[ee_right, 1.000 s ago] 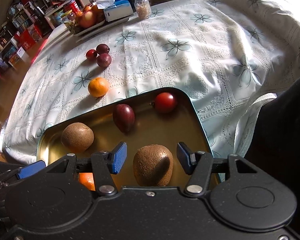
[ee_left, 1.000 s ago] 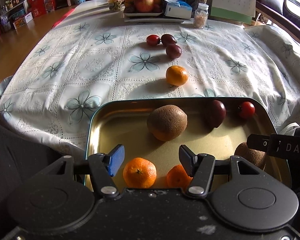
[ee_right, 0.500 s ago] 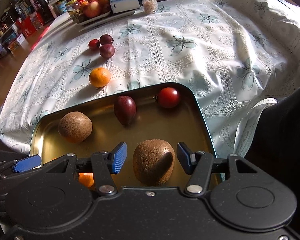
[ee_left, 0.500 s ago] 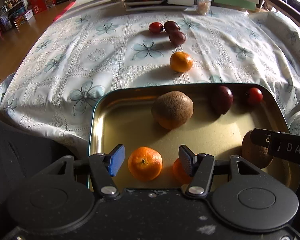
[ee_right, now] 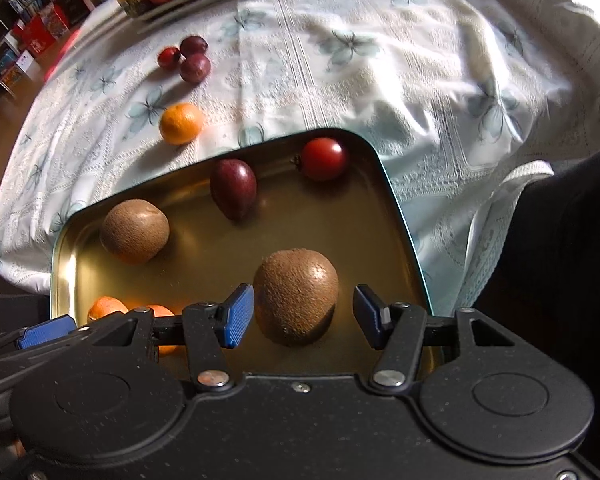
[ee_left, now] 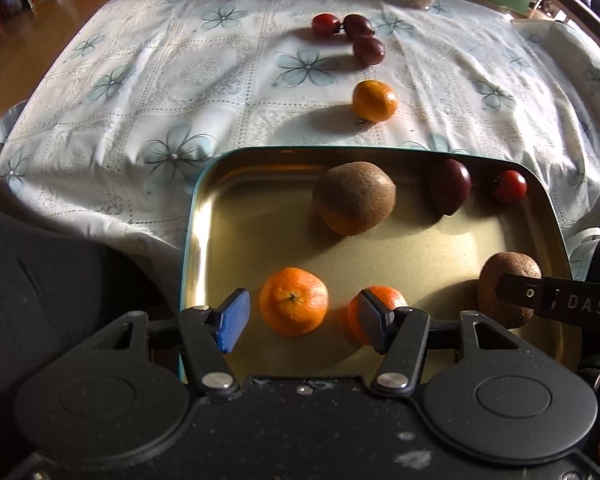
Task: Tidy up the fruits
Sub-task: 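Withdraw both open grippers from the tray toward the remaining fruits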
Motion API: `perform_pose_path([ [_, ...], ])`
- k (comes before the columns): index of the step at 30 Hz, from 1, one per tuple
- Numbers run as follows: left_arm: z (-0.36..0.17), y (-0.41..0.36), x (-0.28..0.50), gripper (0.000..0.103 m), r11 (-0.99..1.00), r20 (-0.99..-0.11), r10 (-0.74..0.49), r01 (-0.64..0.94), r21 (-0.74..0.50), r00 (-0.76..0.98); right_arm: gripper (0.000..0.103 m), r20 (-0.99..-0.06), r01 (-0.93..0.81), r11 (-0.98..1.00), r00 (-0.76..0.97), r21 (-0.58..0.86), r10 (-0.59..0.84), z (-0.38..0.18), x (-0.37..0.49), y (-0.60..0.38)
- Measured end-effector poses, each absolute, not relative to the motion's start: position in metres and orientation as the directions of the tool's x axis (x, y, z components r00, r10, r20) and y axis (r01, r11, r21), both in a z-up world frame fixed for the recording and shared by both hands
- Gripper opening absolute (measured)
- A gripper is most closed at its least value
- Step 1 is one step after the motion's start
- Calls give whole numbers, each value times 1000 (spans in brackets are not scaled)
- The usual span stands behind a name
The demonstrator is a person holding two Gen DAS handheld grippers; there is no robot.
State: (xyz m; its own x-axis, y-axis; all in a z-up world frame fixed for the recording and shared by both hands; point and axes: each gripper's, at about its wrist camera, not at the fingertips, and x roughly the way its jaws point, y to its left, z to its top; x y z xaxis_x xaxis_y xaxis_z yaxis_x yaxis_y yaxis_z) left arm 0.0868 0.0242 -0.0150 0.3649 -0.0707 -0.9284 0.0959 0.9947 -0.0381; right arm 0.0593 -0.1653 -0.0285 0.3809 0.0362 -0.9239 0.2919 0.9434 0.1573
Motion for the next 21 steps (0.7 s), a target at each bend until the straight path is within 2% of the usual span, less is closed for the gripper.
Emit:
perform_pose_path([
  [3,-8,25,94,61,995,-932,-45,102,-9,360,62,-938,302,935,338,185,77,-28,68,-175],
  [10,1,30,123,61,987,-954,-79,155,-35,290,62,-964,309,935,246,176,100,-19,97,-187],
  [21,19,39,200,60,994,-939,-36,108,1,341,62,-963,241,959,258,146,82,3,155,-179],
])
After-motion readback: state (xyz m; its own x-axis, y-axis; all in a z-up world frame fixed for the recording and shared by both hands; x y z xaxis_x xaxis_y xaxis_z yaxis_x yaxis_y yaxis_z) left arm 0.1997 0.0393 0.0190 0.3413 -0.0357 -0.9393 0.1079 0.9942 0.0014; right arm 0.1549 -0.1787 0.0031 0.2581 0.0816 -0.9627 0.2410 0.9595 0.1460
